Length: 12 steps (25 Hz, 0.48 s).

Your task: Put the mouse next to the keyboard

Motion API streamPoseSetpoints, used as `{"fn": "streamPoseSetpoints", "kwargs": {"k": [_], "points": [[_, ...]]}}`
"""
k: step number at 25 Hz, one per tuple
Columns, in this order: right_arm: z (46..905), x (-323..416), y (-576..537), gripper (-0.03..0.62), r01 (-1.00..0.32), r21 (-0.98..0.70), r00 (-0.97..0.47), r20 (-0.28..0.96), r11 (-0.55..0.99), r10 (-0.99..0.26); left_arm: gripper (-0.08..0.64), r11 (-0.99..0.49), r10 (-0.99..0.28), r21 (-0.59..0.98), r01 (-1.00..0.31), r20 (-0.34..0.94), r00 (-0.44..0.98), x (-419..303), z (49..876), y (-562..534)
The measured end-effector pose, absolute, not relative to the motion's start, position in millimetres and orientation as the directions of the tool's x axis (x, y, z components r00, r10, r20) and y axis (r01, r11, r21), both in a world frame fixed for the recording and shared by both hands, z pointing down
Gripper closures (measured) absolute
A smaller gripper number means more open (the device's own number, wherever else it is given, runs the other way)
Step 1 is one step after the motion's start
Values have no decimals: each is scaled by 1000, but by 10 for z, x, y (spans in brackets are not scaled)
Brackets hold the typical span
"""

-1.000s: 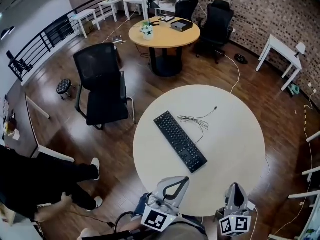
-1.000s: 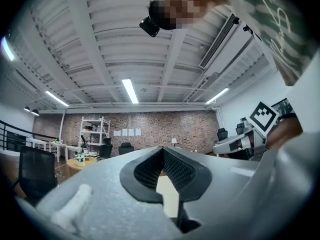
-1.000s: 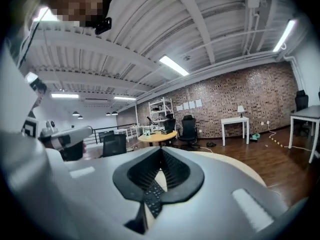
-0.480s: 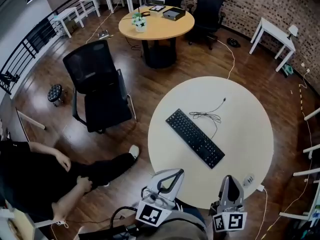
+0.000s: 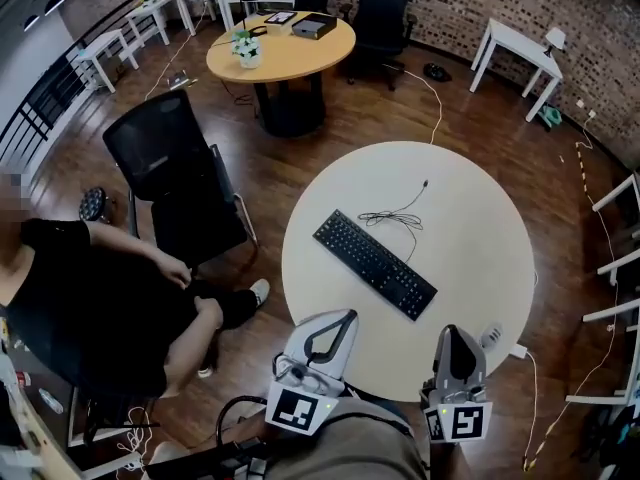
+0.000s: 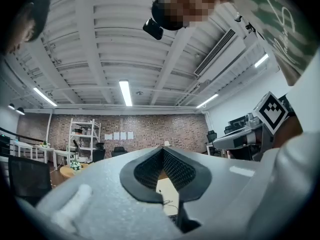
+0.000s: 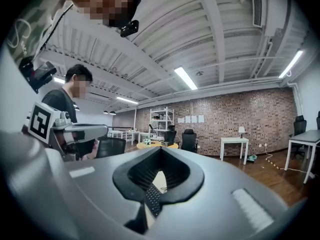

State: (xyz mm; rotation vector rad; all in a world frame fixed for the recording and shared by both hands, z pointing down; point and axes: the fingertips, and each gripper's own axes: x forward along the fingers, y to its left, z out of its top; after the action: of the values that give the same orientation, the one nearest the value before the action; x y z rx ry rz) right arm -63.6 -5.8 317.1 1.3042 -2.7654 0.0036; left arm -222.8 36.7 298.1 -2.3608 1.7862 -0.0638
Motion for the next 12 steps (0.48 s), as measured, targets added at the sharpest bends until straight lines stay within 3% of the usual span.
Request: {"fn": "streamPoseSetpoints", "kwargs": {"k": [12], "points": [[3198,-640,9,587,-769,62,-633,65,636,-772,555,-255,-959,-176,-951,-79,272,-2187,3047,419]]}}
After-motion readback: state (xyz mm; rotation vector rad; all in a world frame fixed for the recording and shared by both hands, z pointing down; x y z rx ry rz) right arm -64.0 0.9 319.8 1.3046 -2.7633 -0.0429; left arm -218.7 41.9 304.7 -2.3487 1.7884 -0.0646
